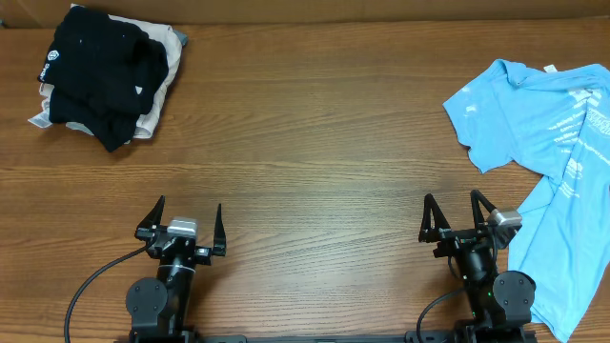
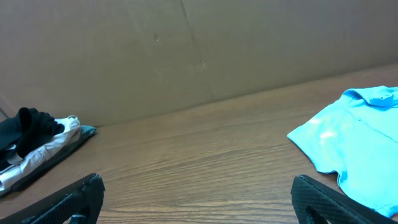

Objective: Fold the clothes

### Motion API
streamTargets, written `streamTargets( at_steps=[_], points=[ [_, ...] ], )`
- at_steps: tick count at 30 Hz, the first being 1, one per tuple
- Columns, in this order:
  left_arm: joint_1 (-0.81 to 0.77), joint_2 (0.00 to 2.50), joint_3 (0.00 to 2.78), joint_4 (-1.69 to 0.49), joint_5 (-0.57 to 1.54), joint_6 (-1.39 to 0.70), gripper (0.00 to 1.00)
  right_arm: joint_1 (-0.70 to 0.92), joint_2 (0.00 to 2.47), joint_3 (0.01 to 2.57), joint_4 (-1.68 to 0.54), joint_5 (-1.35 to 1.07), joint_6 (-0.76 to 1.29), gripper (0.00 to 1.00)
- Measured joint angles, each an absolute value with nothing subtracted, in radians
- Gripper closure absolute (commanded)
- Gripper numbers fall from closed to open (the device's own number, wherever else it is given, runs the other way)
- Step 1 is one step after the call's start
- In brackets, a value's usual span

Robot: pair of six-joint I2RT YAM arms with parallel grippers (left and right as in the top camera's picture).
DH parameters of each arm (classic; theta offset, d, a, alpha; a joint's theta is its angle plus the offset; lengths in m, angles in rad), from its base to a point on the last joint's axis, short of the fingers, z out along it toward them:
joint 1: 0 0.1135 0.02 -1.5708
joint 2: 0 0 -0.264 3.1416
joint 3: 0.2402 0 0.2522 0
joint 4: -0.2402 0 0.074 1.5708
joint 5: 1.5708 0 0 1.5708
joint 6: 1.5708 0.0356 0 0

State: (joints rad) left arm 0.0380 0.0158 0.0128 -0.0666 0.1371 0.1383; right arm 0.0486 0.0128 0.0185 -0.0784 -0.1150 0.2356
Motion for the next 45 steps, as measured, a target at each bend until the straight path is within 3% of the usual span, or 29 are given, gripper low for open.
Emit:
streamTargets(
  at_steps=[18,28,35,45],
  points=[
    [0.038,0.016,0.012,-0.059,0.215,0.111,0.00,0.049,0.013,0.030,-0.083,-0.287,0.234,0.00],
    [0.038,0.037,0.171,-0.207,0.281,0.103,0.00,0.049,0.042,0.352,-0.325,-0.255,0.171,0.00],
    [0.038,0.178,0.371,-0.286,0.334,0.103,0.00,0.049,0.222,0.577,-0.447,-0.220,0.156,0.00],
    [0.038,0.586,0.795,-0.560,0.356,0.104,0.00,0.049,0.672,0.958,-0.774,-0.202,0.141,0.00]
  ],
)
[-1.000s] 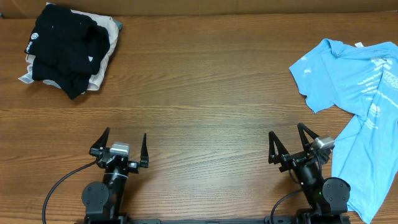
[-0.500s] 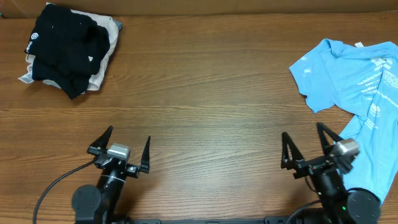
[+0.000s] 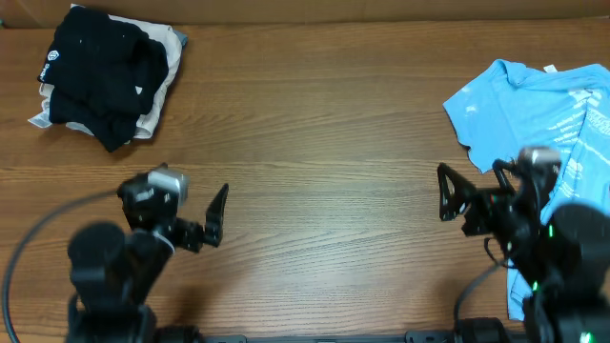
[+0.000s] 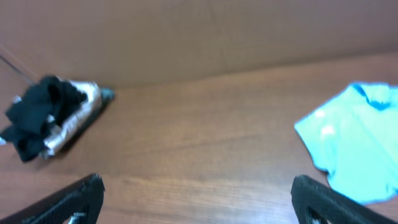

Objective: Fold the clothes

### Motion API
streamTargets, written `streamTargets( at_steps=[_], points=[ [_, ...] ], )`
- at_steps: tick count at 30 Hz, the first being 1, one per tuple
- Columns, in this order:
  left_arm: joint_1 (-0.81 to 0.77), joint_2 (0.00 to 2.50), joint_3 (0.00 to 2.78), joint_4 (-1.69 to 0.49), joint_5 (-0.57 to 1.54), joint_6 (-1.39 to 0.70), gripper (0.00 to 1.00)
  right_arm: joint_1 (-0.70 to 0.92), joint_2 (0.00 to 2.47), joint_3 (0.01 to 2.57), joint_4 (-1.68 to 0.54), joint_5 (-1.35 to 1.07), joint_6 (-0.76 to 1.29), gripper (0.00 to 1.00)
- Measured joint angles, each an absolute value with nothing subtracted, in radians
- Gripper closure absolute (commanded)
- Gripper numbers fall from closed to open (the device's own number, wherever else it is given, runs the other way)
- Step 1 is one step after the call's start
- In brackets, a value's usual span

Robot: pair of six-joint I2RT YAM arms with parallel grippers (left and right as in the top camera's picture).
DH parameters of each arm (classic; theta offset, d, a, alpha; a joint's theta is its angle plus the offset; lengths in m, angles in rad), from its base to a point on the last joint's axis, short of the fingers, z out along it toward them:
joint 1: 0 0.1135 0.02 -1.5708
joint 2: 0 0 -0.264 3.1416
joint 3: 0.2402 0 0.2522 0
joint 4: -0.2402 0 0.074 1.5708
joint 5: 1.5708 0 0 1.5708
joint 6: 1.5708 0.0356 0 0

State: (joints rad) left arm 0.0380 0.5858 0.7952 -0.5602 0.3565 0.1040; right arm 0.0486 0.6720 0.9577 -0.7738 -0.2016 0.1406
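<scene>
A light blue T-shirt (image 3: 538,105) lies crumpled and spread at the table's right edge, and the right wrist view shows it as the blue shirt (image 4: 354,143) at the right. My right gripper (image 3: 474,191) hovers just left of it, open and empty, its wide-apart fingers low in the right gripper's (image 4: 198,199) own view. My left gripper (image 3: 186,217) is raised over the near left of the table. One finger (image 3: 217,211) stands well out from the wrist, so it reads as open and holds nothing.
A pile of black clothing on a beige garment (image 3: 100,71) sits at the far left corner, also seen as the black pile (image 4: 43,115) in the right wrist view. A brown wall (image 4: 199,31) backs the wooden table (image 3: 315,143).
Both arms have risen from their low rest pose and look larger from overhead. The right gripper now sits farther right and higher, beside the blue shirt. The clothes have not moved.
</scene>
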Motion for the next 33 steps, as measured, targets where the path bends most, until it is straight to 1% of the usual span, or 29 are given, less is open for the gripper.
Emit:
streamTargets(
  at_steps=[6,9,17,21,23,26,33],
  points=[
    [0.038,0.851,1.039,-0.769,0.356,0.133,0.00,0.048,1.003,1.190,-0.954,-0.168,0.121,0.00],
    [0.038,0.957,1.094,-0.793,0.356,0.144,0.00,0.049,1.162,1.271,-0.978,-0.164,0.104,0.00],
    [0.038,1.221,1.105,-0.808,0.358,0.133,0.00,0.046,1.487,1.301,-0.792,-0.059,0.094,0.00],
    [0.038,1.339,1.105,-0.807,0.375,0.100,0.00,0.012,1.615,1.301,-0.734,0.023,0.159,0.06],
    [0.038,1.385,1.105,-0.801,0.384,0.091,0.00,-0.024,1.662,1.302,-0.717,0.050,0.194,0.09],
    [0.038,1.439,1.105,-0.788,0.390,0.080,0.00,-0.087,1.734,1.302,-0.696,0.076,0.226,0.12],
    [0.038,1.472,1.105,-0.754,0.391,0.077,0.00,-0.163,1.890,1.302,-0.666,0.083,0.251,0.19]
  ],
)
